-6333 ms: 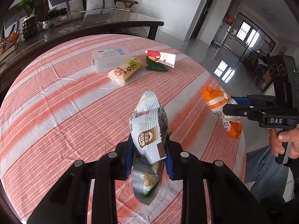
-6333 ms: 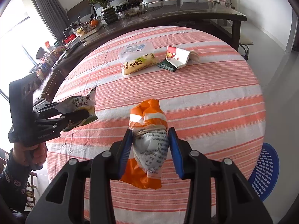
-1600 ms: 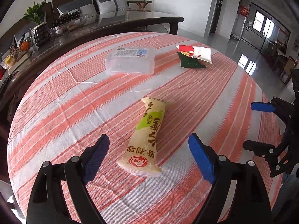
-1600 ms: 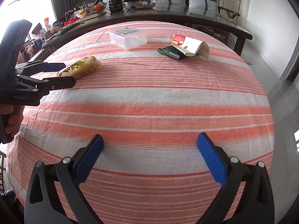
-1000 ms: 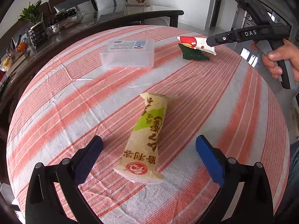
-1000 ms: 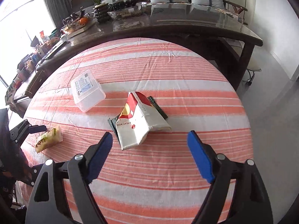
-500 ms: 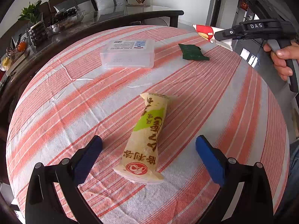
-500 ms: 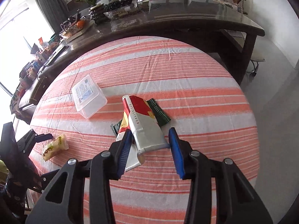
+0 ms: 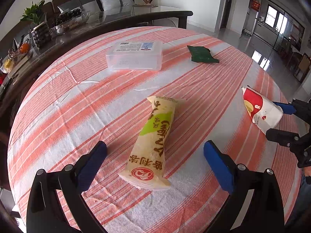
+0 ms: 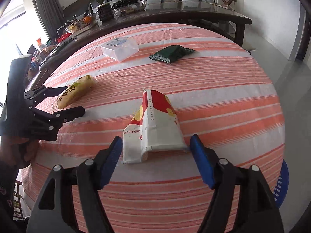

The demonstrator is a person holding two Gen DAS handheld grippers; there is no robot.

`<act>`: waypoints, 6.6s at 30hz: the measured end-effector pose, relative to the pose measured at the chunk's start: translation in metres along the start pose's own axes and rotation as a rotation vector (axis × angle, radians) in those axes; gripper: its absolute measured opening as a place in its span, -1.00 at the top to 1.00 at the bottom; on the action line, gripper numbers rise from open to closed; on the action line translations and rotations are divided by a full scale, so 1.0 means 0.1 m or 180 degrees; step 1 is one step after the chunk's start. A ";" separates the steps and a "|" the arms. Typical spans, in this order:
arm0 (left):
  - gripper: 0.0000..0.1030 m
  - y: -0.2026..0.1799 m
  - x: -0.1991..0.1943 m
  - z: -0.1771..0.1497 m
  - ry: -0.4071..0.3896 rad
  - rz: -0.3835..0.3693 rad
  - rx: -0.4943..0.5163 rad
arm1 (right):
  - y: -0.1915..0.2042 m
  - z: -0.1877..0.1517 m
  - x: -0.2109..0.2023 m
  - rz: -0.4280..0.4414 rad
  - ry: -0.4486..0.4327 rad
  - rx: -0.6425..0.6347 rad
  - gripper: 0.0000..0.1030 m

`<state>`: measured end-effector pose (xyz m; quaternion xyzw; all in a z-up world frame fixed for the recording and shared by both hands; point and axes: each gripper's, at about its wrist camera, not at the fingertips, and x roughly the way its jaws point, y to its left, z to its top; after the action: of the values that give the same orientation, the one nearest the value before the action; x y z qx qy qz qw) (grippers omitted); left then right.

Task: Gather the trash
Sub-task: 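Lift the bread bag with the left tool while the right tool regrips the carton, then carry the bread bag and carton over the blue basket, then open both tools to drop the bread bag and carton into the basket, then bring both tools back over the table toward the plastic box and green packet, then grasp the clear plastic box with the left tool while the right tool grasps the green packet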

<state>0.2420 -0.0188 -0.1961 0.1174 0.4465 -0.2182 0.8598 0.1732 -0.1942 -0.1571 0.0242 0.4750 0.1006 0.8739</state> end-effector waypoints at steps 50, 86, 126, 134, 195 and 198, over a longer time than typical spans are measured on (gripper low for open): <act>0.65 -0.56 -0.50 0.11 -0.0060 -0.0758 0.0010 | -0.39 0.20 -0.48 0.0207 0.0353 0.0214 0.28; 0.63 -4.34 0.90 0.79 0.0556 -0.1759 0.0867 | -3.52 -1.46 -0.87 -0.0692 0.0369 0.1622 0.28; -0.90 -1.22 -0.43 -0.03 -0.0182 -0.0070 -0.0343 | -1.06 -0.51 -0.77 -0.0469 -0.0556 0.0276 -0.77; -0.90 -0.38 -0.47 0.27 -0.0225 0.0164 -0.0754 | -0.02 -0.01 0.02 -0.0160 -0.0123 -0.0503 -0.78; -0.34 0.00 -0.25 -0.05 0.0007 0.0082 -0.0331 | -0.25 1.41 0.95 -0.0365 0.0137 0.0683 -0.57; -0.34 -0.01 -0.22 -0.08 0.0014 0.0105 -0.0348 | -0.14 1.46 1.05 -0.0722 0.0120 0.0549 -0.23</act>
<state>0.2245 -0.0102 -0.1830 0.0780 0.4577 -0.1791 0.8674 0.3527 -0.1791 -0.1660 0.0435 0.4979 -0.0396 0.8652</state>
